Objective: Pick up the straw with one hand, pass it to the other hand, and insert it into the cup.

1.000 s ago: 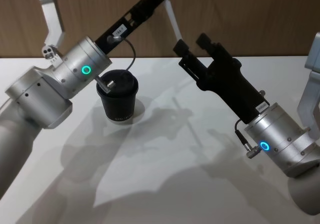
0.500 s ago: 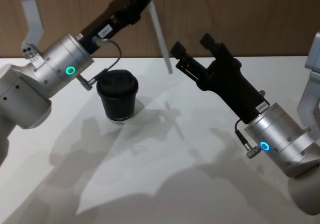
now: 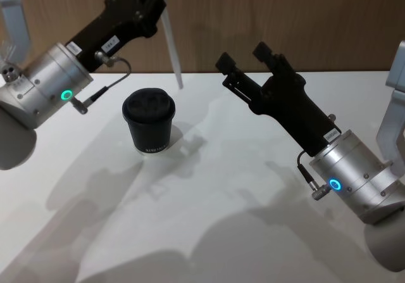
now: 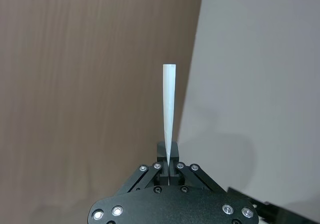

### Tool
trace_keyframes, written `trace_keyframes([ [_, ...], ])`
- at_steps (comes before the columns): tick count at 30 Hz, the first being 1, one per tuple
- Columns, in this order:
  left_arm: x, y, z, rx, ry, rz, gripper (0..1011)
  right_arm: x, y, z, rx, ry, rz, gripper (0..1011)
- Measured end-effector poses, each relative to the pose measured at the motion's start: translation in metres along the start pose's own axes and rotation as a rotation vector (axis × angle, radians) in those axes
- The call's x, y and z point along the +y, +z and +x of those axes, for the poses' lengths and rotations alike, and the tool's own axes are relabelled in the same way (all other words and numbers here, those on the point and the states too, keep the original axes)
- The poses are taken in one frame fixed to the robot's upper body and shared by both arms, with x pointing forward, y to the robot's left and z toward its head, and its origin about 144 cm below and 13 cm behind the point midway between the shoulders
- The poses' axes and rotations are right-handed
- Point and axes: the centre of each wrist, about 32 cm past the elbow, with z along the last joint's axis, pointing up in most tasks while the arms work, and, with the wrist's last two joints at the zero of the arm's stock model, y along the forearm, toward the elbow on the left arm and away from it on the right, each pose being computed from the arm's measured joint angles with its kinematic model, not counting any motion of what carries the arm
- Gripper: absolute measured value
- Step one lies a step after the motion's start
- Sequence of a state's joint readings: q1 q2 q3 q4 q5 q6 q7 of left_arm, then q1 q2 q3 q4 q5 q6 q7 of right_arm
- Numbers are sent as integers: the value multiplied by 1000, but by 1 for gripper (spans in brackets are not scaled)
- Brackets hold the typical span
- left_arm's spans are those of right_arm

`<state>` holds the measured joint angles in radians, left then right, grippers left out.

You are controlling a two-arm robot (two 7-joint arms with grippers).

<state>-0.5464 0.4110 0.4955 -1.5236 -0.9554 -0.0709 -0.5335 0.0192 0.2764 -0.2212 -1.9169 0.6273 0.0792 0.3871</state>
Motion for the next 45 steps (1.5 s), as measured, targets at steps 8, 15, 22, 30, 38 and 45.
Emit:
trace_keyframes([
  [8,11,4,-3,-127,73,9,6,0,0,0,0,0,0,1001],
  [15,22,5,-4,-237,146,27,6,0,0,0,0,0,0,1001],
  [22,31,1,-5,-345,218,58,5,0,0,0,0,0,0,1001],
  [30,36,-4,-2,-412,264,86,6,0,0,0,0,0,0,1001],
  [38,37,-10,2,-441,287,107,5,0,0,0,0,0,0,1001],
  [45,36,-13,4,-450,298,112,5,0,0,0,0,0,0,1001],
])
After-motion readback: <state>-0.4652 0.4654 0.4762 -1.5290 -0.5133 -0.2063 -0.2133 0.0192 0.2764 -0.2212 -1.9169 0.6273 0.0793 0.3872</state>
